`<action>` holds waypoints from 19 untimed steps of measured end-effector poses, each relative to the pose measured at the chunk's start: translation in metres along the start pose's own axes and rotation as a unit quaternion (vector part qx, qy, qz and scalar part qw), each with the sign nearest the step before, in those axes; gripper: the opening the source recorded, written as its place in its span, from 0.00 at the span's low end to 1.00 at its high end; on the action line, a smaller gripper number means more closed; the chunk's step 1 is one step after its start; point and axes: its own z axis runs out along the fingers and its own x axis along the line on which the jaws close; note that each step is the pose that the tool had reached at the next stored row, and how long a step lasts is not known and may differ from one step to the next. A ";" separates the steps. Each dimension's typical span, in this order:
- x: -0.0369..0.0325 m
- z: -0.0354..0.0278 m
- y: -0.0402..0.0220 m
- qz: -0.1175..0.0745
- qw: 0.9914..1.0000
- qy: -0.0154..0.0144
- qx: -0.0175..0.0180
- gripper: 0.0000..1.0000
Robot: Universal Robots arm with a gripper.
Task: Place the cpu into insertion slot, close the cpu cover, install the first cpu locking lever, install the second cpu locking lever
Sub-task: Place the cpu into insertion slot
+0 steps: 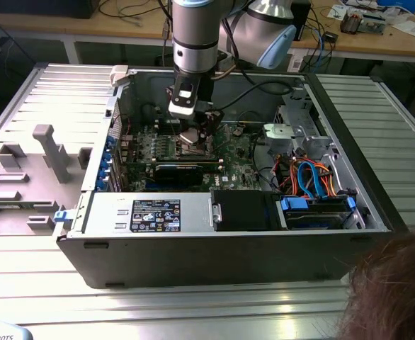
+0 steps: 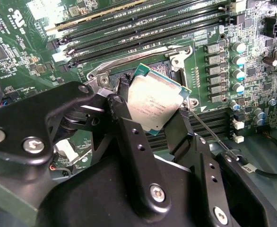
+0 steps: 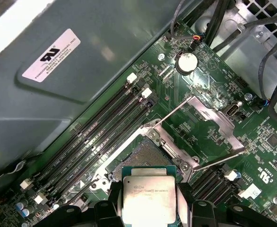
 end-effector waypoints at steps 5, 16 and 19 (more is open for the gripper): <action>0.0000 0.0004 0.0000 0.005 1.000 0.000 0.000 0.54; 0.0000 0.0014 0.0000 0.018 1.000 0.000 0.000 0.54; 0.0000 0.0016 0.0000 0.020 1.000 0.000 0.000 0.54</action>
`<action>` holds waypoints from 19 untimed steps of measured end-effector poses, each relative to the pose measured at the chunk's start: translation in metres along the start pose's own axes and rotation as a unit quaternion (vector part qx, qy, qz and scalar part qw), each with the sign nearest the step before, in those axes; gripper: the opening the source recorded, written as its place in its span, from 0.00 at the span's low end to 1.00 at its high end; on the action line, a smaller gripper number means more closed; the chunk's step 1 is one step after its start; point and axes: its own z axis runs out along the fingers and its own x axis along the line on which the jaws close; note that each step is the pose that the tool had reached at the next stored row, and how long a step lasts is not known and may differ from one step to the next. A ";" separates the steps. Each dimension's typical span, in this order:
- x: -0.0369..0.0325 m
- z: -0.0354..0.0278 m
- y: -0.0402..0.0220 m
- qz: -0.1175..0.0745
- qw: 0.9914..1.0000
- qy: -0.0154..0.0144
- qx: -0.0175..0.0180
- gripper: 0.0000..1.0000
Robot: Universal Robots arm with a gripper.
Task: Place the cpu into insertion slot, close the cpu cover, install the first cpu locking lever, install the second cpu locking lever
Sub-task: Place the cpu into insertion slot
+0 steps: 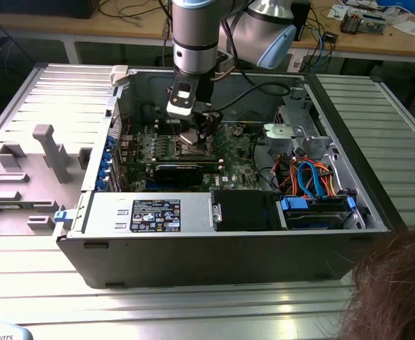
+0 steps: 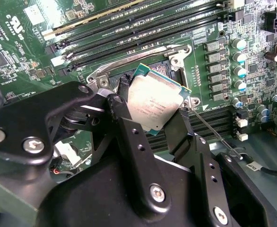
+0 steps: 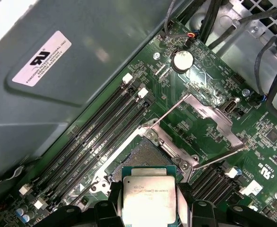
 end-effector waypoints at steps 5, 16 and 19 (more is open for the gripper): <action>0.0000 0.0003 0.0000 0.004 1.000 0.000 0.000 0.54; 0.0000 0.0016 0.0000 0.016 1.000 0.000 0.000 0.54; 0.0000 0.0017 0.0000 0.019 1.000 0.000 0.000 0.54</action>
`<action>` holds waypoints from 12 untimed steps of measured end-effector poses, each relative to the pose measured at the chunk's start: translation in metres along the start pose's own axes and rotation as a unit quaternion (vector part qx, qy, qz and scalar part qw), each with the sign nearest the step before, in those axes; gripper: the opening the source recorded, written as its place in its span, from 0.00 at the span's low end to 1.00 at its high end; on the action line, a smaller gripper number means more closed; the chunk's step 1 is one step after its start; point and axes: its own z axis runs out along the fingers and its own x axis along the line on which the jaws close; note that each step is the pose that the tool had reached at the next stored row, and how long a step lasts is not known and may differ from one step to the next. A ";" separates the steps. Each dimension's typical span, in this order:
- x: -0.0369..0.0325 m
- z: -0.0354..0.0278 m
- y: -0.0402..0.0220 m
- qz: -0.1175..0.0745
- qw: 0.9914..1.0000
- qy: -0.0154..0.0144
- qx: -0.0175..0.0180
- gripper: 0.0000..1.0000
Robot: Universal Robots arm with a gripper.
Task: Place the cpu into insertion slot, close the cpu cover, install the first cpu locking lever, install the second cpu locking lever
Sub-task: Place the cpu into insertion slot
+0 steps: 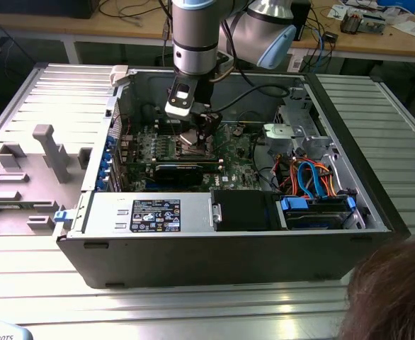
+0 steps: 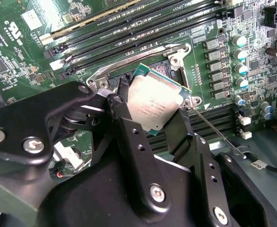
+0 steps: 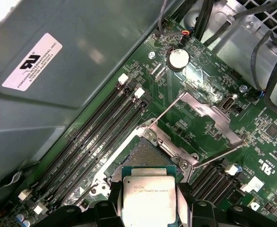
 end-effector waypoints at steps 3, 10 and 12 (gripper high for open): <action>0.0000 0.0001 0.0000 0.003 1.000 0.000 0.000 0.54; 0.0000 0.0016 0.0000 0.014 1.000 -0.001 0.000 0.54; 0.0000 0.0019 0.0000 0.017 1.000 -0.001 0.000 0.54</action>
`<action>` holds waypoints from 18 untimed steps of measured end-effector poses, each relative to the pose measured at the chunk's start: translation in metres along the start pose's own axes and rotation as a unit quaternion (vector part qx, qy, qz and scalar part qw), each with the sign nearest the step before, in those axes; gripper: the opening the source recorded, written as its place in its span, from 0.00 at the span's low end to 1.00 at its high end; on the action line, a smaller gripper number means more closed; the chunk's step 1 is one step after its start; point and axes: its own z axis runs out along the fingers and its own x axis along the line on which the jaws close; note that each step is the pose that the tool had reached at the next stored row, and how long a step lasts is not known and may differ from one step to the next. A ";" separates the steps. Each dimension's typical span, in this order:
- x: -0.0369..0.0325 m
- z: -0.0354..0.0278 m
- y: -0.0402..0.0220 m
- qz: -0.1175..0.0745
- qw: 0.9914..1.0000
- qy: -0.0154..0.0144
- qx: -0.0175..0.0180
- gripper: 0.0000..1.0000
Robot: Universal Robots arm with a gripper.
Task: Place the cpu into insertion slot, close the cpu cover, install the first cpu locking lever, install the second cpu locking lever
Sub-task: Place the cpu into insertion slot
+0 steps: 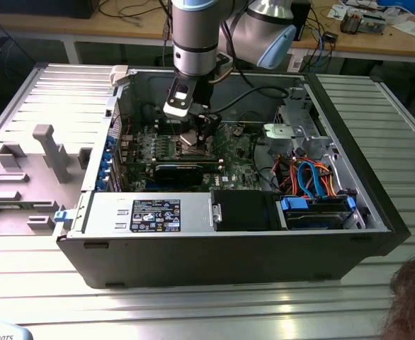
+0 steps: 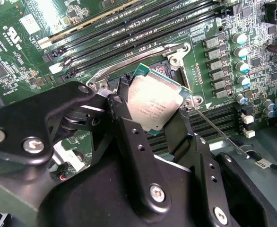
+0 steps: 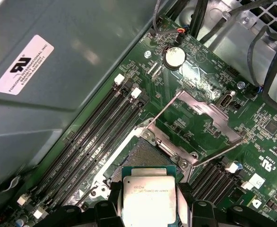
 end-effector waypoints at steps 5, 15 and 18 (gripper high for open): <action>0.0000 0.0005 0.0000 0.004 1.000 0.000 0.000 0.54; 0.0000 0.0016 0.0000 0.011 1.000 0.000 0.000 0.54; 0.0000 0.0018 0.0000 0.013 1.000 0.000 0.000 0.54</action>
